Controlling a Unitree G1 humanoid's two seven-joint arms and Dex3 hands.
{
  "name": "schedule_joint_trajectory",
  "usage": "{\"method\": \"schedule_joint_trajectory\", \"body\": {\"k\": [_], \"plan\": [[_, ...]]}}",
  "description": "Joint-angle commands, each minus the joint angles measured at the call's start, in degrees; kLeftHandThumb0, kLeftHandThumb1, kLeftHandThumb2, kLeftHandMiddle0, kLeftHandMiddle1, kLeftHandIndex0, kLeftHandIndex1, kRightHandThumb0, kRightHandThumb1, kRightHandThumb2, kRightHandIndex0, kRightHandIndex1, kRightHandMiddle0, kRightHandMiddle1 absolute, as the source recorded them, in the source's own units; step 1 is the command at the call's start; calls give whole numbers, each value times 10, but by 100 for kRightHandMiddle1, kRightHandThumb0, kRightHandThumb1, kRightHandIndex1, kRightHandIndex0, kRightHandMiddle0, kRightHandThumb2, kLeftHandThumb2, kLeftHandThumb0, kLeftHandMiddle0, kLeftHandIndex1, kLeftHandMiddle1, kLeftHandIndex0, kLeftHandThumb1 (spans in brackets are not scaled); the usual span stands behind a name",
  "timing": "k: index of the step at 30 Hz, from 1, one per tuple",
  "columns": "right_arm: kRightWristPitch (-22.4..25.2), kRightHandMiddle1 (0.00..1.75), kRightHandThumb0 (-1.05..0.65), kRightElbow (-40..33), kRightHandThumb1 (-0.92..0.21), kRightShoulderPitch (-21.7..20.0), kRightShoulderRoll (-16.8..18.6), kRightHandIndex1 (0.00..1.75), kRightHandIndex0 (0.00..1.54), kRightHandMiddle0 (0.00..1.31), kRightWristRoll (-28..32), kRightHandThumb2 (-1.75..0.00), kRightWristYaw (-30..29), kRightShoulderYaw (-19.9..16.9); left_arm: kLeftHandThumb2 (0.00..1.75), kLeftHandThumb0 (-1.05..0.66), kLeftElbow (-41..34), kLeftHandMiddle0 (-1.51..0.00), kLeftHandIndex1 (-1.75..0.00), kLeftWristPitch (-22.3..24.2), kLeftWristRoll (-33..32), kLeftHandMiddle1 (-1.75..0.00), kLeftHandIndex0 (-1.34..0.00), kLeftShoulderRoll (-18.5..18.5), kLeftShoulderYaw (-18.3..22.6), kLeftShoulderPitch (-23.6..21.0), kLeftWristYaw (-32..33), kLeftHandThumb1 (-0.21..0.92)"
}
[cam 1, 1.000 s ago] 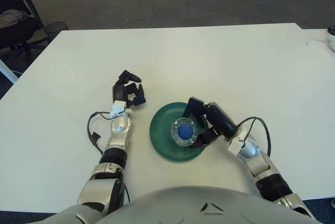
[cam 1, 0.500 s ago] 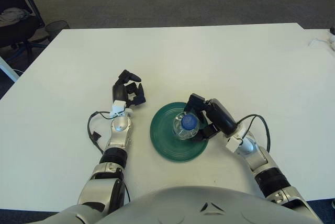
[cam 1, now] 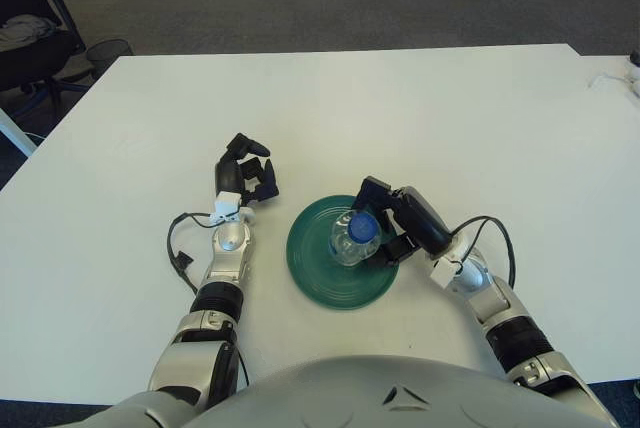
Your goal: Put the bottle into the plate.
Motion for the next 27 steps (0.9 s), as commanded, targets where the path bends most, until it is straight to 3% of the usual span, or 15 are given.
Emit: {"method": "schedule_joint_trajectory", "body": {"k": [1, 27], "plan": [[7, 175, -45, 6, -40, -7, -6, 175, 105, 54, 9, -120, 4, -1, 141, -50, 26, -121, -175, 6, 7, -175, -67, -4, -3, 46, 0, 24], [19, 175, -46, 5, -37, -23, 0, 175, 109, 57, 50, -124, 21, -5, 143, -50, 22, -123, -175, 8, 14, -175, -68, -4, -6, 47, 8, 22]]}}
